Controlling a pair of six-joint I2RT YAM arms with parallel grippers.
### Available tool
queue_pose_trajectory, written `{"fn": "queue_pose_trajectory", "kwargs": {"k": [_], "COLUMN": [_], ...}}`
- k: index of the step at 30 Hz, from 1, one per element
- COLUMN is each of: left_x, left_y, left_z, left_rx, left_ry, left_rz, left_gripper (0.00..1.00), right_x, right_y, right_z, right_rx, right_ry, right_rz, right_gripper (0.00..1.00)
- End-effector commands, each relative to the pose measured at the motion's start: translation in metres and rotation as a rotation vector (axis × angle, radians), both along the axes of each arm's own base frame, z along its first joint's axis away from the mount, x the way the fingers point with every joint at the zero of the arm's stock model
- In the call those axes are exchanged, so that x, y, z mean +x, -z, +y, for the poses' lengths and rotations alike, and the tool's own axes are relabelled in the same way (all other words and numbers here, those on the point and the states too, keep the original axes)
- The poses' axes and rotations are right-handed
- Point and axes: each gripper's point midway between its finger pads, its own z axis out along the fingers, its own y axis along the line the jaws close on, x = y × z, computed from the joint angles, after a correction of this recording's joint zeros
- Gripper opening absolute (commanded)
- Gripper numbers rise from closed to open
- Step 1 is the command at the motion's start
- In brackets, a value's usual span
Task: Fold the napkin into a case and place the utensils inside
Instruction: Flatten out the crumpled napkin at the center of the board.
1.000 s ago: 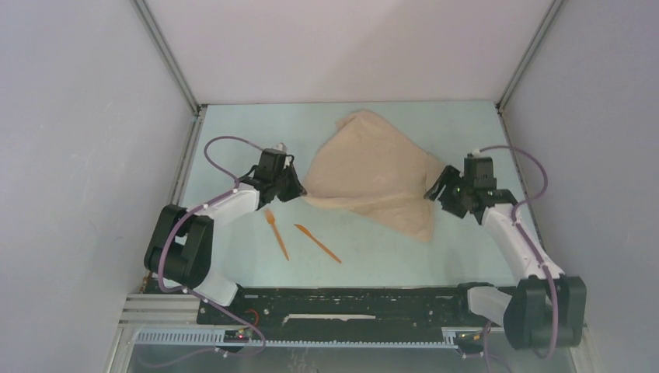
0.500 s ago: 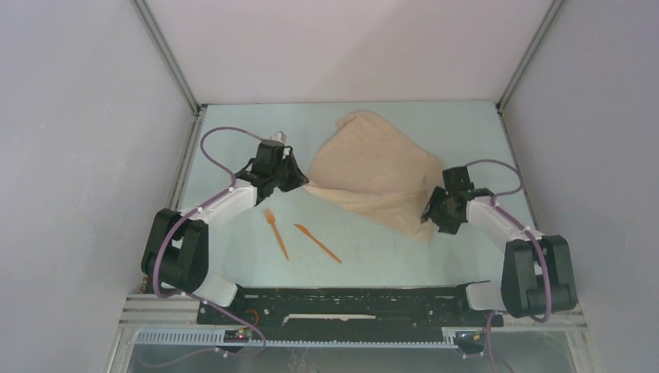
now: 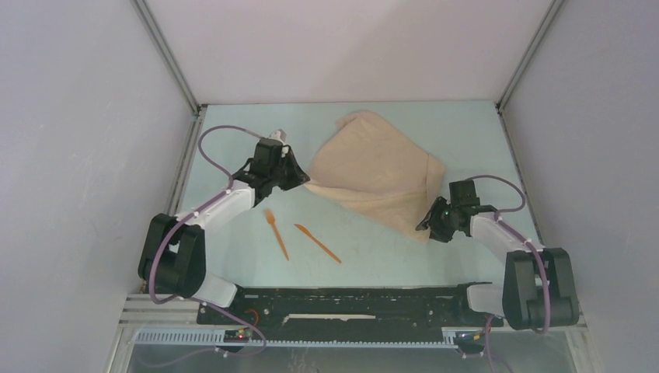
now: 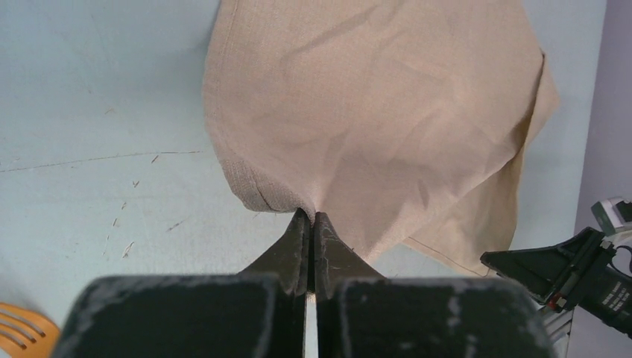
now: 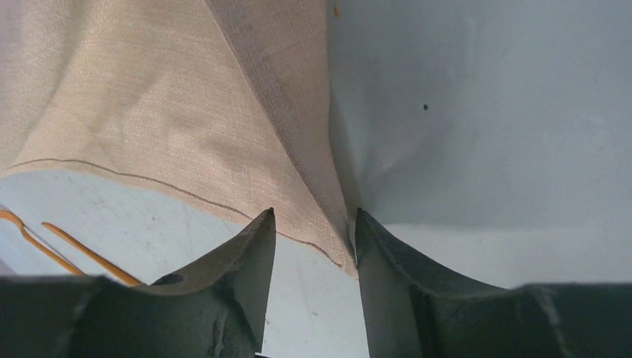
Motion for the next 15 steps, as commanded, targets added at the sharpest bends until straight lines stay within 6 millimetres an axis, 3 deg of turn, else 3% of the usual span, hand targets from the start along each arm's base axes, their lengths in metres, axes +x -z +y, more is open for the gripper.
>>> {"fn": "queue_pose_trajectory", "kwargs": {"k": [1,3,5,7,8,12,15], "left_x": [0.001,0.002,0.007,0.017,0.022,0.069,0.129], "left_y": [-0.027,-0.03,-0.033,-0.041,-0.044,-0.076,-0.108], "left_z": [-0.004,-0.005,-0.006,-0.007,-0.007,-0.013,-0.018], "left_rx": [-0.03,-0.034,-0.037,-0.041,-0.052,-0.157,-0.232], "left_ry": [0.016,0.013,0.004,-0.014,-0.03,-0.12,-0.125], "left_rz": [-0.069,-0.072,-0.079,-0.095,-0.095,-0.12,-0.159], "left_gripper": [0.0,0.0,0.0,0.0,0.0,0.0,0.0], "right_x": [-0.015,-0.012,0.0,0.025,0.04,0.138,0.222], "right_y": [0.001,-0.002,-0.01,-0.031,-0.042,-0.11,-0.178], "right_z": [0.005,0.005,0.006,0.014,0.017,0.016,0.009], "right_rx": [0.028,0.034,0.069,0.149,0.173,0.366,0.52], "right_ry": [0.025,0.031,0.048,0.068,0.073,0.14,0.098], "right_rz": [0.008,-0.019,-0.056,-0.129,-0.169,-0.317,-0.422], "right_gripper": [0.51,0.4,0.16,0.0,0.0,0.0,0.0]}}
